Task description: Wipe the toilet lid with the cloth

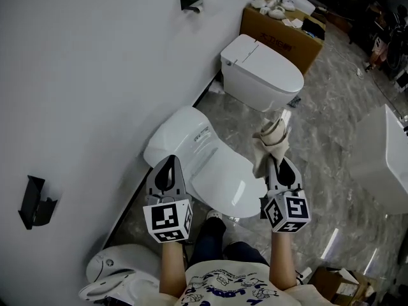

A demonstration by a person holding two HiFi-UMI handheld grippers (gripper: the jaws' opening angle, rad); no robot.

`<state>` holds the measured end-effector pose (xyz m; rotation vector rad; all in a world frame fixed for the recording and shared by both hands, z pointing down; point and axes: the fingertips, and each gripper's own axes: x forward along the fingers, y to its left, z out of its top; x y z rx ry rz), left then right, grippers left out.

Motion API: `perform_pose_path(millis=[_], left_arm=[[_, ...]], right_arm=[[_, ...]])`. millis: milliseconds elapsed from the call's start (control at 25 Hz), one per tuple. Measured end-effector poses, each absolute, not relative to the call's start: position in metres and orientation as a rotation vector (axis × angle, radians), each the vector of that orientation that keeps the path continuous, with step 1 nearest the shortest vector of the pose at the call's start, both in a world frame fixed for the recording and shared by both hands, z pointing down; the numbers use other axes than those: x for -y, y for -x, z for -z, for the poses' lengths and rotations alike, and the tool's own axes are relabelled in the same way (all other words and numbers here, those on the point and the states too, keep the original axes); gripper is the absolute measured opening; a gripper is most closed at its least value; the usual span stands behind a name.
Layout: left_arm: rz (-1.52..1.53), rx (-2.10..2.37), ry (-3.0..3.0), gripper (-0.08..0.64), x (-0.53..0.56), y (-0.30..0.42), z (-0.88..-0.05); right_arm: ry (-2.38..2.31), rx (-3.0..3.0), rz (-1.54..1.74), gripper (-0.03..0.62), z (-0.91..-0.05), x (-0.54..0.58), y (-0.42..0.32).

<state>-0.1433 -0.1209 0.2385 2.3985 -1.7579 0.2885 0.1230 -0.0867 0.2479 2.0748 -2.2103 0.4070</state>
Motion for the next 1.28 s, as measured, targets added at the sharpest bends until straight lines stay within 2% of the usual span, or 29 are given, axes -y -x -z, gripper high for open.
perform_pose_path(millis=[1280], left_arm=[[-0.568,1.592,-2.23,0.003,0.208,0.135,-0.417]], right_arm=[[-1.76,2.091,-0.643,0.084,-0.439,0.199,-0.094]])
